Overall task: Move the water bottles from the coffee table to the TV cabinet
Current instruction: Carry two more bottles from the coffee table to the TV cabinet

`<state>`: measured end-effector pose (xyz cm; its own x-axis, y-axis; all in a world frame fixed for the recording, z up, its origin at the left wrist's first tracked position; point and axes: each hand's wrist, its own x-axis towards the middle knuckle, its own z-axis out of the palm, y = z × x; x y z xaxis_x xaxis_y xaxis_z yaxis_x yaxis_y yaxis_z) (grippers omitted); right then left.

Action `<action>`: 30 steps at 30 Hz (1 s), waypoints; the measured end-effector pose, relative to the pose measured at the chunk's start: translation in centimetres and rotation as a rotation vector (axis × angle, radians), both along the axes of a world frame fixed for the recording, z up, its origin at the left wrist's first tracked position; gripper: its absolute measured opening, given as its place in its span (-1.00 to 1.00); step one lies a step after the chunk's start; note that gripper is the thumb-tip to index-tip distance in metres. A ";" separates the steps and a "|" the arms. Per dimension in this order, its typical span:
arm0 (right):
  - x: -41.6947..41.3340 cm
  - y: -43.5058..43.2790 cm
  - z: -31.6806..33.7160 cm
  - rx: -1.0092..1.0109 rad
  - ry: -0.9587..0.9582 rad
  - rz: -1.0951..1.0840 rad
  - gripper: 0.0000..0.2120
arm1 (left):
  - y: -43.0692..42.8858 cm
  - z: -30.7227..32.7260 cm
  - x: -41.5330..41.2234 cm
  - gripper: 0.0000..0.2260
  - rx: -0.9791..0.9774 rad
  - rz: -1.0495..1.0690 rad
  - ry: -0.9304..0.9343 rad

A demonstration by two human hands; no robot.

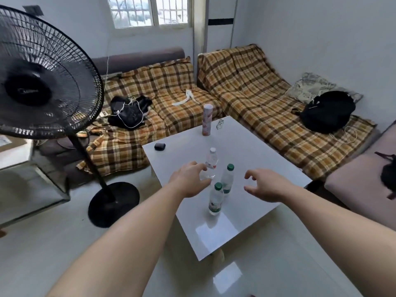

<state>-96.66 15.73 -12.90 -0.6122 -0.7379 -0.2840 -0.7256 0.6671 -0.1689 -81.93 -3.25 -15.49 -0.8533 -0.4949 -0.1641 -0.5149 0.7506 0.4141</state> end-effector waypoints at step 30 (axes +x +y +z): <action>-15.2 -13.9 -7.6 -0.074 -0.141 0.241 -0.70 | -3.5 -7.8 -10.2 -0.58 0.285 0.486 0.069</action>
